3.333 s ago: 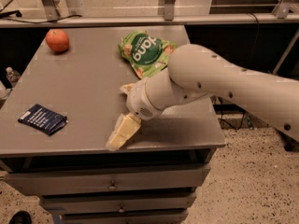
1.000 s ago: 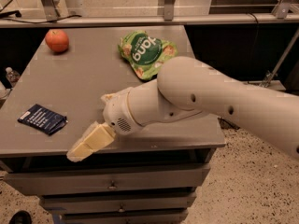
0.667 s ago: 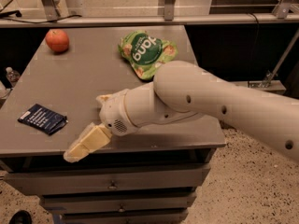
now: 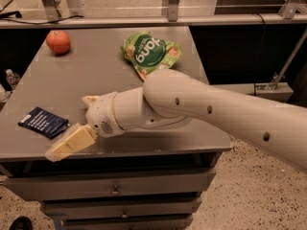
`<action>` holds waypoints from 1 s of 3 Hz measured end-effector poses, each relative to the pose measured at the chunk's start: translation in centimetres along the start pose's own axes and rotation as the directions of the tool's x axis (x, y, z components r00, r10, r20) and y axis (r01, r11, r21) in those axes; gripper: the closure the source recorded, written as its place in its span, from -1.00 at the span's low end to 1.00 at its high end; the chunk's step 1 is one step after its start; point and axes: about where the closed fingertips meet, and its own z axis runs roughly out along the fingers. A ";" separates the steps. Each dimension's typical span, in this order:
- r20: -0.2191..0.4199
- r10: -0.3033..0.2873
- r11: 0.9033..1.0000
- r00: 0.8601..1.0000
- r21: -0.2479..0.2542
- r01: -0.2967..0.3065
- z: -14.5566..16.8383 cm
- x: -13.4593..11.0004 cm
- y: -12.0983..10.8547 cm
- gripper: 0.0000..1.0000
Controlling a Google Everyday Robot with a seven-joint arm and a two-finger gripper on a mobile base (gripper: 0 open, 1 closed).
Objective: Pick rxbar blueberry
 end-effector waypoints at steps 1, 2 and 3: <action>0.026 -0.024 1.000 0.999 0.001 0.024 2.1 -1.2 0.1 -1.00; 0.016 -0.044 0.999 0.999 0.021 0.044 3.9 -1.1 -0.1 -1.00; 0.015 -0.060 0.997 0.998 0.050 0.059 5.0 -1.1 -0.7 -1.00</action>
Offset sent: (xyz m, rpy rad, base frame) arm 0.0132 0.0577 -0.0168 -0.0110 -0.0786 -0.0286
